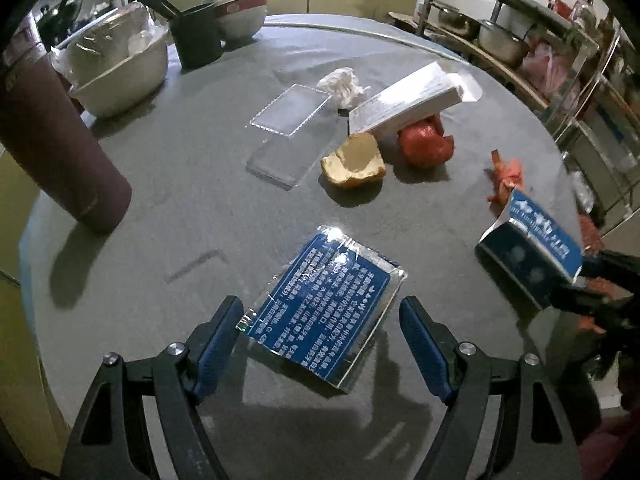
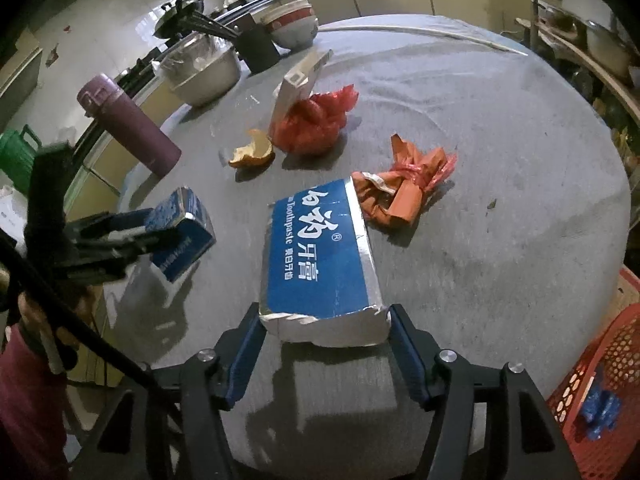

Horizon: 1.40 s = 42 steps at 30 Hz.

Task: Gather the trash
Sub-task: 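Grasp the blue tin box with the left tool while the right tool holds the toothpaste box, then carry both boxes to the red basket and open both tools to drop them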

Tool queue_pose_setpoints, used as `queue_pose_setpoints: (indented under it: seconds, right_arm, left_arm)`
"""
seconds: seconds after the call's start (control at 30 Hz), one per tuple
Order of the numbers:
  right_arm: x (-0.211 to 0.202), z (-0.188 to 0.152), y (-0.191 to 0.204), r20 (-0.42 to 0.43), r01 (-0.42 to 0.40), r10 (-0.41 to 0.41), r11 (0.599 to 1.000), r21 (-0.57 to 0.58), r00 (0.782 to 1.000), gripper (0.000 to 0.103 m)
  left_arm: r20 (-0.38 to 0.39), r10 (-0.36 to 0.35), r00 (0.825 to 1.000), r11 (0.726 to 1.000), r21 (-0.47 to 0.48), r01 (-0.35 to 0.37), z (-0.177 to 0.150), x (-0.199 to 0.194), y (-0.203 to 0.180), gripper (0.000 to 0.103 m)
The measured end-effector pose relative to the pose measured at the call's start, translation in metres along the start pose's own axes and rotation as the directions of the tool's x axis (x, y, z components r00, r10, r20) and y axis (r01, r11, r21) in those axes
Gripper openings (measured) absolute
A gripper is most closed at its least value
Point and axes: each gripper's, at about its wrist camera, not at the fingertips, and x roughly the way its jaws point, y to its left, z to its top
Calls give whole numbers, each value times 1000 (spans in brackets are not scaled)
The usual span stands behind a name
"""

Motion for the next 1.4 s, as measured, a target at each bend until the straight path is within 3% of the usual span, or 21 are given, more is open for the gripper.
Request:
queue_pose_setpoints:
  seconds: [0.17, 0.2, 0.33, 0.67, 0.83, 1.07, 1.4]
  right_arm:
    - [10, 0, -3, -10, -23, 24, 999, 25, 1000, 64]
    - [10, -1, -4, -4, -28, 28, 999, 29, 1000, 60]
    - [3, -5, -7, 28, -24, 24, 999, 23, 999, 57]
    - [-30, -20, -12, 76, -61, 61, 998, -13, 995, 56]
    - [-42, -31, -26, 90, -67, 65, 998, 23, 994, 56]
    - [-63, -44, -42, 121, -64, 60, 997, 33, 991, 56]
    - [-105, -67, -85, 203, -38, 19, 995, 93, 979, 56]
  left_arm:
    - [20, -3, 1000, 999, -50, 4, -7, -1, 5, 72]
    - [26, -1, 1000, 999, -51, 3, -8, -2, 4, 71]
    - [54, 14, 998, 999, -41, -12, -11, -7, -6, 65]
    - [116, 32, 993, 987, -159, -13, -30, -32, -27, 63]
    - [154, 37, 987, 979, -203, -5, -43, -52, -46, 63]
    - [203, 53, 978, 987, -161, -20, -48, -72, -87, 63]
    - [268, -31, 963, 997, -56, 48, -40, -96, -153, 63]
